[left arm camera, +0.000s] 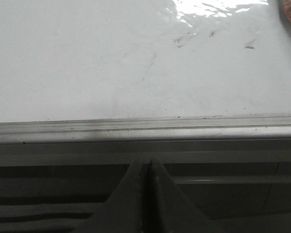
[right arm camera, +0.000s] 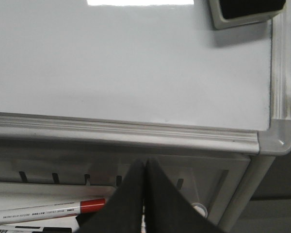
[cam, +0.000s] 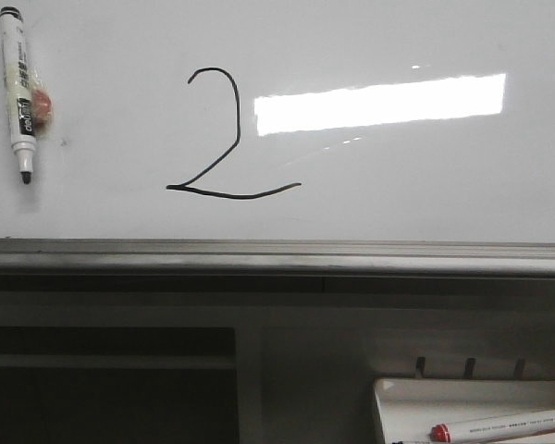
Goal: Write number 2 on whiteboard
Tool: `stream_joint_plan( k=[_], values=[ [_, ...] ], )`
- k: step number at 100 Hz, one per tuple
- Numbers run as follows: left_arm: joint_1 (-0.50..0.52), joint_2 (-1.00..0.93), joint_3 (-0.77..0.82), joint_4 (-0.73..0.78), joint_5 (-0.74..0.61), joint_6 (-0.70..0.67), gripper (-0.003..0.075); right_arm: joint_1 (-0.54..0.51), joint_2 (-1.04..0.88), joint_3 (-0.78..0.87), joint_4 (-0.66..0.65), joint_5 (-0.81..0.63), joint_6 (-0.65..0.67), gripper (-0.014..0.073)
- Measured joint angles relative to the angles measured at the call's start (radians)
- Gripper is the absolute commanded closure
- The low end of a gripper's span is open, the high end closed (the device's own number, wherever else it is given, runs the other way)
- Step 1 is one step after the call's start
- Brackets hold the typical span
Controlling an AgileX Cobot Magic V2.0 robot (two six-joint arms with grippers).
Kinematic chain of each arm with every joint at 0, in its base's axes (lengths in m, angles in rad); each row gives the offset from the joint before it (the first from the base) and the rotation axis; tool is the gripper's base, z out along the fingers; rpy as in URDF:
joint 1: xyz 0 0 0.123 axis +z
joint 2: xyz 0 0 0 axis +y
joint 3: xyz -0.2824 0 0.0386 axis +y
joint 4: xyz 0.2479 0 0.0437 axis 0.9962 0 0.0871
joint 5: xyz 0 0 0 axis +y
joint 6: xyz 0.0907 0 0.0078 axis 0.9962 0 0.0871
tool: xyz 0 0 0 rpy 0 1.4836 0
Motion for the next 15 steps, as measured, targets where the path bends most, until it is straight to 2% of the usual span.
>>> stream_joint_plan(
  k=[15],
  values=[
    [0.0, 0.0, 0.0, 0.0, 0.0, 0.0, 0.0741, 0.0, 0.0, 0.0, 0.0, 0.0, 0.0, 0.0651]
  ],
)
